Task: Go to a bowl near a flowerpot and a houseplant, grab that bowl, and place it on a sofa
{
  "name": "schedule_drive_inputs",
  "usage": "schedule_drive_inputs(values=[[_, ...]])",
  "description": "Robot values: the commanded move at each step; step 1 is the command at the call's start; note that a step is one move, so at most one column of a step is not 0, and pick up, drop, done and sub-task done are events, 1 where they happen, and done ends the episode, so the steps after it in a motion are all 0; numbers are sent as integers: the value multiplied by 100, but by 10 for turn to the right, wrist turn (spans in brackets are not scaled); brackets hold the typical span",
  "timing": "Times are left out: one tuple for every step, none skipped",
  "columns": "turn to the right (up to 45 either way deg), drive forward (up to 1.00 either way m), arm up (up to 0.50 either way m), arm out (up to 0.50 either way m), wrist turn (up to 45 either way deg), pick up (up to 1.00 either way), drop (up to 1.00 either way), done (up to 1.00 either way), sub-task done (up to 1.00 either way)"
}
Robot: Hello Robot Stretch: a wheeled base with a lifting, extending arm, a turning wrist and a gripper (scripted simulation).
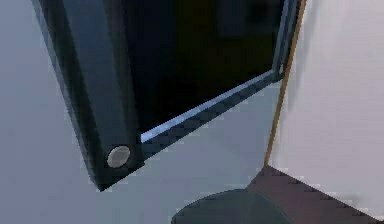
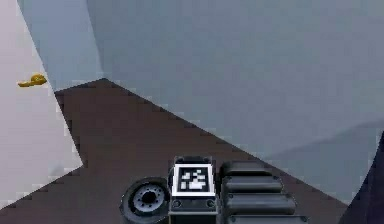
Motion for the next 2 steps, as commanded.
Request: schedule_drive_inputs(values=[[450, 0, 0, 0, 0, 0, 0, 0, 0], [450, 0, 0, 0, 0, 0, 0, 0, 0]])
